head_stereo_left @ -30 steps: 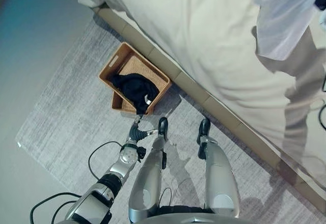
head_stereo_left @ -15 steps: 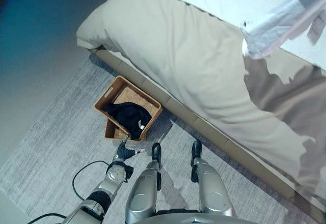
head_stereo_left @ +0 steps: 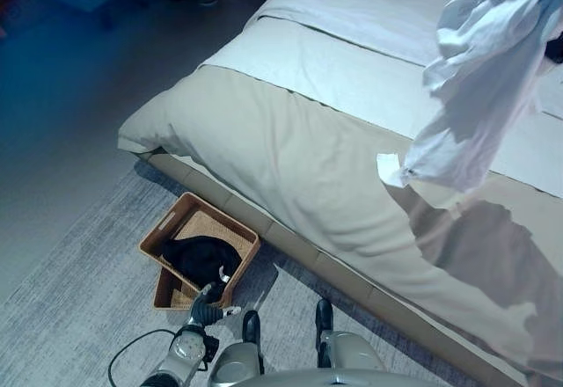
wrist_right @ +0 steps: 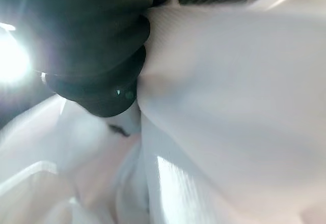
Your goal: Pick up clothes into the bucket
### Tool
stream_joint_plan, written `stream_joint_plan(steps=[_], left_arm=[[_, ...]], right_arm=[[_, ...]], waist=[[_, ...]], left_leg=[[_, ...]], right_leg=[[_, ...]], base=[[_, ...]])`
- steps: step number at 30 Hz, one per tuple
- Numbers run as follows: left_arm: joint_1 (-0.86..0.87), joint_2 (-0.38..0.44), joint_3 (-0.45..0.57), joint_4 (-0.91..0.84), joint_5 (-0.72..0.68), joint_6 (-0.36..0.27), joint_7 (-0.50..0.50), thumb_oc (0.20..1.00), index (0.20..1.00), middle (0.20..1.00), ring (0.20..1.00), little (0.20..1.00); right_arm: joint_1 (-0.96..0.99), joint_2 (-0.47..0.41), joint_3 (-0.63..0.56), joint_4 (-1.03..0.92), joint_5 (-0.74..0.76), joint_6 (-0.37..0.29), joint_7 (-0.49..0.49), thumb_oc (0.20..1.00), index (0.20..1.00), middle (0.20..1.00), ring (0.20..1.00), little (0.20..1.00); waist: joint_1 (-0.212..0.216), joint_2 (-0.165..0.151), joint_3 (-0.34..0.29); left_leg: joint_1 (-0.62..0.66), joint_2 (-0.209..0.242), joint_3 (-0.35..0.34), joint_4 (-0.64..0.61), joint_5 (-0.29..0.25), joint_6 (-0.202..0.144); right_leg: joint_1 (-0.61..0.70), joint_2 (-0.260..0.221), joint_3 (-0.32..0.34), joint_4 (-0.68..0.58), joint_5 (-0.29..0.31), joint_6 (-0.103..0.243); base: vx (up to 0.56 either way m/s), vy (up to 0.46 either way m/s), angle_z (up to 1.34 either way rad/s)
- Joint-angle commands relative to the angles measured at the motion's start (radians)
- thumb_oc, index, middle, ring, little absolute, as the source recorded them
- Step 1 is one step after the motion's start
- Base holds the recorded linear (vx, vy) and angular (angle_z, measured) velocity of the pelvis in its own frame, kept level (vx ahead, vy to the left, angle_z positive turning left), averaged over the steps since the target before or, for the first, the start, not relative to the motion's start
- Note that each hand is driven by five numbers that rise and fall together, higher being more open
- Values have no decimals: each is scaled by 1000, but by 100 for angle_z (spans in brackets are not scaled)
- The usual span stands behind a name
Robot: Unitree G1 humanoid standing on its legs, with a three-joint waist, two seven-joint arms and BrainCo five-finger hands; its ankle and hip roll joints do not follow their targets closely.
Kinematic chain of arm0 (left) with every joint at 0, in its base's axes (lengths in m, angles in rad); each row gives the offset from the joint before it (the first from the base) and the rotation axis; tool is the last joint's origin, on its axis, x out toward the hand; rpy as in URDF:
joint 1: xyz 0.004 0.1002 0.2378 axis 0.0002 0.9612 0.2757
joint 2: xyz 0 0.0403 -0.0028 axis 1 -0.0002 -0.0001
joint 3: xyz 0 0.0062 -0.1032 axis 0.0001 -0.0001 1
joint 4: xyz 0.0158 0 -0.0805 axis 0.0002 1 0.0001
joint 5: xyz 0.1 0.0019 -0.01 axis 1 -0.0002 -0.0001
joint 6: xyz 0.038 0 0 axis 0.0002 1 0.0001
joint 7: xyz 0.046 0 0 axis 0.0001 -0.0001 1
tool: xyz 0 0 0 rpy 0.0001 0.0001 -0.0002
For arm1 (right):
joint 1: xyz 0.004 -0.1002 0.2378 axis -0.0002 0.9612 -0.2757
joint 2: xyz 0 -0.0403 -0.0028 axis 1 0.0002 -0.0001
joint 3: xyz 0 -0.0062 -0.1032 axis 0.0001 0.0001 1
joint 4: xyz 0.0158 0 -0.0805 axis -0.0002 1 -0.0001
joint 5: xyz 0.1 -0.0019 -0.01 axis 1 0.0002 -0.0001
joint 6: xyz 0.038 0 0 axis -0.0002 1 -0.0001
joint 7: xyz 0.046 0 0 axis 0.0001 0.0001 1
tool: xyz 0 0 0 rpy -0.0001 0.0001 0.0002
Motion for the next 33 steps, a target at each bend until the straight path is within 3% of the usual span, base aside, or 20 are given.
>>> stream_joint_plan(steps=[1, 23, 33], left_arm=[[20, 4, 10, 41, 44, -10, -10, 1000, 1000, 1000, 1000, 1000], [2, -12, 11, 65, 45, -10, -5, 1000, 1000, 1000, 1000, 1000], [-6, -14, 4, 78, 44, -8, -3, 1000, 1000, 1000, 1000, 1000]], right_arm=[[-68, -2, 3, 31, 5, -38, -2, 200, 200, 200, 200, 200], [-73, 24, 11, 70, 21, -48, 36, 200, 200, 200, 200, 200], [-101, 24, 5, 106, 30, -47, 5, 200, 200, 200, 200, 200]], waist=[[6, -38, -50], [20, -46, -48], [24, -45, -47]], left_leg=[[-42, -20, -27, 90, -78, -1], [-36, -23, -35, 100, -85, -4], [-38, -28, -40, 106, -89, -2]], right_leg=[[11, -28, -21, 97, -78, 42], [39, -31, -32, 80, -75, 42], [44, -36, -38, 78, -75, 43]], base=[[11, 7, -4], [0, 0, 0], [0, 0, 0]])
